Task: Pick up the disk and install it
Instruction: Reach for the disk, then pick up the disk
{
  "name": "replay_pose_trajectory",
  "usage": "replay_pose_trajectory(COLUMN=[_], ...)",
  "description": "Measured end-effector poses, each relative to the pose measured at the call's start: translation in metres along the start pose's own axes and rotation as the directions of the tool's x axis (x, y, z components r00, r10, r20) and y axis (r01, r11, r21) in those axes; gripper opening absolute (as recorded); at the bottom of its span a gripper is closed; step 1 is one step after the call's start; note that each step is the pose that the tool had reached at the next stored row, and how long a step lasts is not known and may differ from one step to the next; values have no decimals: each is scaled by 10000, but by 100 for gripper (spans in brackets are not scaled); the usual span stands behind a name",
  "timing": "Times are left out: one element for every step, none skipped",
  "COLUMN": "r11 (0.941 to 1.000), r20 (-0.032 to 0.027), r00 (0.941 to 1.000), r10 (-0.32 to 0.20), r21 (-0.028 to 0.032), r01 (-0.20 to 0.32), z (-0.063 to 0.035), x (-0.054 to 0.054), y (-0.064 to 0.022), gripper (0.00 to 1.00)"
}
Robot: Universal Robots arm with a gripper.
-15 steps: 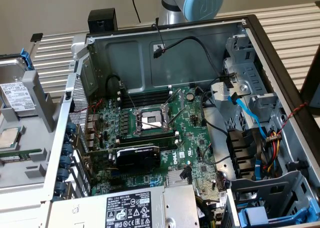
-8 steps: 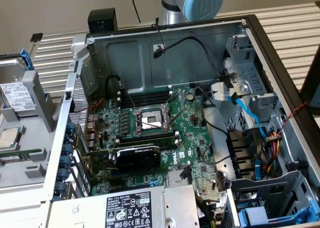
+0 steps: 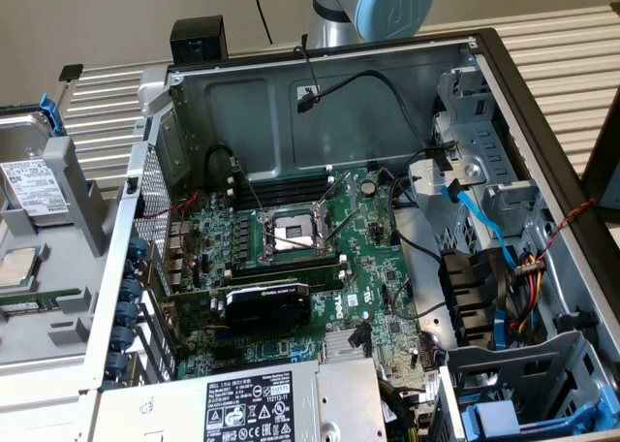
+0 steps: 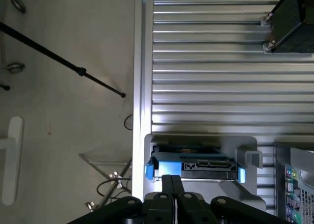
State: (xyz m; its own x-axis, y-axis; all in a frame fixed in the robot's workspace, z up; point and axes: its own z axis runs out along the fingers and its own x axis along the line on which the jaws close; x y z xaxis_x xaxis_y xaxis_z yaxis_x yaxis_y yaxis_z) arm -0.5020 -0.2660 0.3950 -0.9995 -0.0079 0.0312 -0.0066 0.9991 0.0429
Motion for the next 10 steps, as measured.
replay_pose_trajectory(r11=[9999,9994,9985,9973,9959,9941,9920,9896,9868,9836], r20=[-7,-14,-23,-32,-40,-47,-56,-65,-73,-82], r00=[9999,9994,9985,9973,9959,9941,9920,9896,9868,9836], r10=[-173,-359,-550,-728,-908,-1085,-1264,-1436,-1619,-1801], r21=[6,11,17,22,27,32,37,41,46,50], r01=[173,359,550,728,908,1085,1264,1436,1619,1802], z=[1,2,2,3,3,4,4,5,5,6], x=[0,0,0,0,0,0,0,0,0,0], y=[-1,-1,-1,-1,-1,-1,-1,-1,-1,-1], gripper=[11,11,11,11,11,11,11,11,11,11])
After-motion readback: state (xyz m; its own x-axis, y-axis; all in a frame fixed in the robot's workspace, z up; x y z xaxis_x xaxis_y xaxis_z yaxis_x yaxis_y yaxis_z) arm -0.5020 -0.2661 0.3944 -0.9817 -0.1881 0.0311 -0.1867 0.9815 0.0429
